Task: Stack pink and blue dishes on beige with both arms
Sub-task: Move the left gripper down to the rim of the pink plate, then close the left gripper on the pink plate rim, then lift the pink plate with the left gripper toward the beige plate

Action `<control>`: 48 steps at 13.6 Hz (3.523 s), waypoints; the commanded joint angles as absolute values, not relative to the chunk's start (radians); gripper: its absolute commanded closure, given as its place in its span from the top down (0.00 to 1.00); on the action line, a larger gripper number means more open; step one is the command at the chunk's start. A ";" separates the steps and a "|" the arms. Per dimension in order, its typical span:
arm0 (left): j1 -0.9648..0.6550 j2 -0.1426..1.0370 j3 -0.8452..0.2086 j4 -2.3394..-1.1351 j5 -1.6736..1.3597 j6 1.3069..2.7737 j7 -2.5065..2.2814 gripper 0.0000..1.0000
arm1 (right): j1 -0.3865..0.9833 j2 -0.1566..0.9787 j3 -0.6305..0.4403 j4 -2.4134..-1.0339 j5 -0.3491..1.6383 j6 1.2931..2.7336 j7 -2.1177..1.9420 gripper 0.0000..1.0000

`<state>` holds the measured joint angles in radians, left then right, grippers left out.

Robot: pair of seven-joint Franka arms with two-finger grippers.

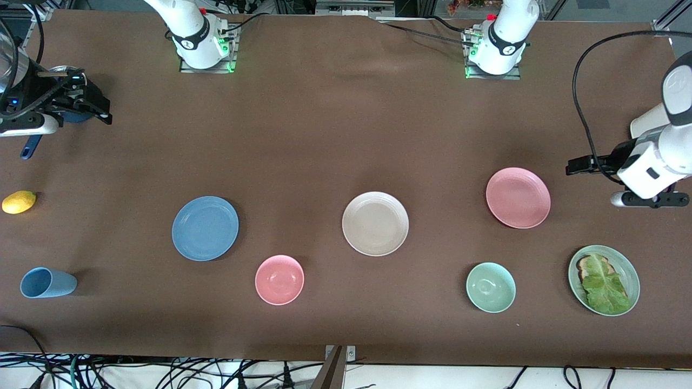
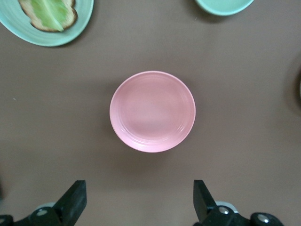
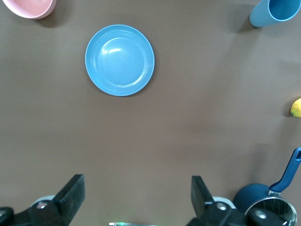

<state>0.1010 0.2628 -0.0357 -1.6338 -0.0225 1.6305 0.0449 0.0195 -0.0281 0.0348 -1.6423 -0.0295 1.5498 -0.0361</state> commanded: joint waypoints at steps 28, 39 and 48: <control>0.253 0.462 -0.035 -2.088 0.000 2.321 0.215 0.54 | 0.009 -0.020 0.031 -1.637 0.011 1.552 -0.041 1.00; 0.227 0.471 -0.044 -1.877 0.000 2.072 0.181 0.00 | 0.008 -0.018 0.031 -1.624 0.015 1.554 -0.044 1.00; 0.204 0.445 -0.231 -1.796 -0.012 1.962 -0.122 0.00 | 0.006 -0.012 0.026 -1.624 0.015 1.552 -0.040 1.00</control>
